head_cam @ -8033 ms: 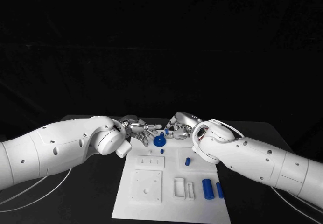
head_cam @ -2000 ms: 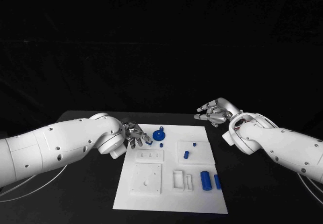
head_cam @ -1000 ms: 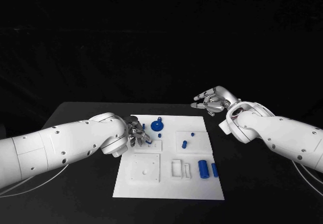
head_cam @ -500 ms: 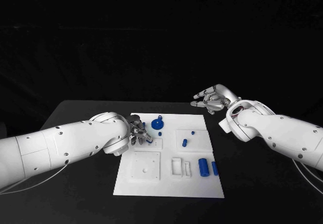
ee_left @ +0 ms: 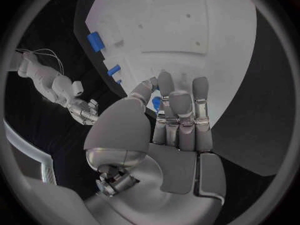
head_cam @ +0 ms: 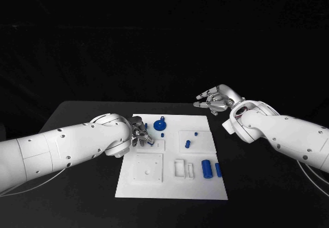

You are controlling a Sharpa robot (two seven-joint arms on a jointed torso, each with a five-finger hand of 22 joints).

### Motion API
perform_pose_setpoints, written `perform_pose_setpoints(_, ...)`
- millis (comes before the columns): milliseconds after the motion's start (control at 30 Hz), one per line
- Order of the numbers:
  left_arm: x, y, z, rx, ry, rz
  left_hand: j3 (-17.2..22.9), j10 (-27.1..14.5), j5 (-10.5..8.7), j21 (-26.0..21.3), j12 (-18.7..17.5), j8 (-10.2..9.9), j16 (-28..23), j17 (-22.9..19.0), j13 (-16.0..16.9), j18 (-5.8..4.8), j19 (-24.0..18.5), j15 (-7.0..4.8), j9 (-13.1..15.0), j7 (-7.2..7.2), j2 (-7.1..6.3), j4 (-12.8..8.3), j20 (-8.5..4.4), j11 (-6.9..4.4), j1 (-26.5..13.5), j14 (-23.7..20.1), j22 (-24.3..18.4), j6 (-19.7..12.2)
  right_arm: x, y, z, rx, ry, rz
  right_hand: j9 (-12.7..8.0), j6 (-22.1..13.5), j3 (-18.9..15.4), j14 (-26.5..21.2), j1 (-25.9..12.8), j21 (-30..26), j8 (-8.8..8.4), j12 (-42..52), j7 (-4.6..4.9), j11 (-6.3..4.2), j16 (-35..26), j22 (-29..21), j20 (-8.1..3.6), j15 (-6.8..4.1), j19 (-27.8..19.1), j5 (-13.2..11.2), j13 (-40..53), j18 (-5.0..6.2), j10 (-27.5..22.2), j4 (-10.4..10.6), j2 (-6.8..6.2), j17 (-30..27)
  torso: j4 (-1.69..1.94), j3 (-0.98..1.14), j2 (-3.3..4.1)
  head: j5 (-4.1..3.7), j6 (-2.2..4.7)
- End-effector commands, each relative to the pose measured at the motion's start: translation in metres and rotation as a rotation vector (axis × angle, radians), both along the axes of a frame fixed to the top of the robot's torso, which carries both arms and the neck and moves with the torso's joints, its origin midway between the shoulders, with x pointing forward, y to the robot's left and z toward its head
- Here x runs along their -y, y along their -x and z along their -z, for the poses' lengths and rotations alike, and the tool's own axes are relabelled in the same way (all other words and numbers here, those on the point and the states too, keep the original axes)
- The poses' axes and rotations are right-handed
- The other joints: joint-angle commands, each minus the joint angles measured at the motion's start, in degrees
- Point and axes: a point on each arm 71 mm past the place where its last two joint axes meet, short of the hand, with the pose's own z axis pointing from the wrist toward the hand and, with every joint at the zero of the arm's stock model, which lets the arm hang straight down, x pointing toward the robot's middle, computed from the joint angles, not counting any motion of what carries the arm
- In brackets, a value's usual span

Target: Assemble the parts on the task board

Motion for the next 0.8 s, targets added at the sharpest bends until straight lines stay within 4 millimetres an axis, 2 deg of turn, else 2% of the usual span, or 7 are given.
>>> perform_pose_setpoints(33,0.0018,0.0007,0.0031,-0.007,-0.024,0.021,0.1,2.03,0.15,0.25,0.22,0.31,0.32,-0.05,0.06,-0.37,-0.01,-1.0,11.55,-5.36,0.36,0.34,-0.27,-1.46,0.84,0.35,0.05,10.23,-0.0019,0.0006,0.0,-0.003,0.002,-0.015,-0.08,0.48,0.04,0.03,-0.28,-0.23,-0.21,-0.1,-0.1,-0.04,-0.19,3.48,-0.14,-0.37,2.74,0.09,-0.04,1.05,-0.3,-0.26,0.48,0.08,-0.05,0.01,0.02,-0.07,-0.01)
perform_pose_setpoints(333,0.0029,0.0018,0.0065,-0.024,-0.035,0.033,0.01,2.02,-0.09,0.21,0.3,0.32,0.5,-0.28,0.1,-0.41,-0.07,-0.99,11.49,-5.37,0.37,0.57,-0.25,-1.43,0.85,0.26,0.16,10.26,-0.0028,0.0009,0.0001,-0.006,0.003,-0.019,-0.07,0.57,-0.03,0.05,-0.37,-0.28,-0.2,-0.11,-0.12,-0.05,-0.21,3.47,-0.15,-0.38,2.75,0.12,-0.09,1.05,-0.31,-0.21,0.48,0.11,0.06,0.0,-0.05,-0.24,-0.34)
perform_pose_setpoints(633,0.004,0.0033,0.008,-0.043,-0.047,0.047,-0.15,2.03,-0.28,0.17,0.38,0.34,0.61,-0.39,0.15,-0.45,-0.1,-0.96,11.51,-5.41,0.4,0.81,-0.24,-1.38,0.78,0.24,0.2,10.38,-0.003,0.0008,0.0003,-0.008,0.003,-0.02,-0.07,0.67,-0.08,0.04,-0.39,-0.3,-0.21,-0.09,-0.16,-0.07,-0.26,3.47,-0.16,-0.39,2.75,0.22,-0.09,1.04,-0.31,-0.19,0.49,0.1,-0.01,0.05,-0.05,-0.21,-0.36)
perform_pose_setpoints(800,0.0038,0.0042,0.0091,-0.062,-0.049,0.054,-0.17,2.0,0.44,0.14,1.03,0.35,1.15,-0.34,0.52,-0.51,-0.18,-0.89,11.66,-5.54,0.56,1.0,-0.17,-1.37,0.46,0.29,0.3,10.85,-0.0028,0.0007,0.0004,-0.008,0.003,-0.019,-0.07,0.67,-0.08,0.04,-0.39,-0.3,-0.21,-0.09,-0.16,-0.07,-0.26,3.47,-0.16,-0.39,2.75,0.22,-0.09,1.04,-0.31,-0.19,0.49,0.1,0.03,0.01,0.0,-0.24,-0.33)
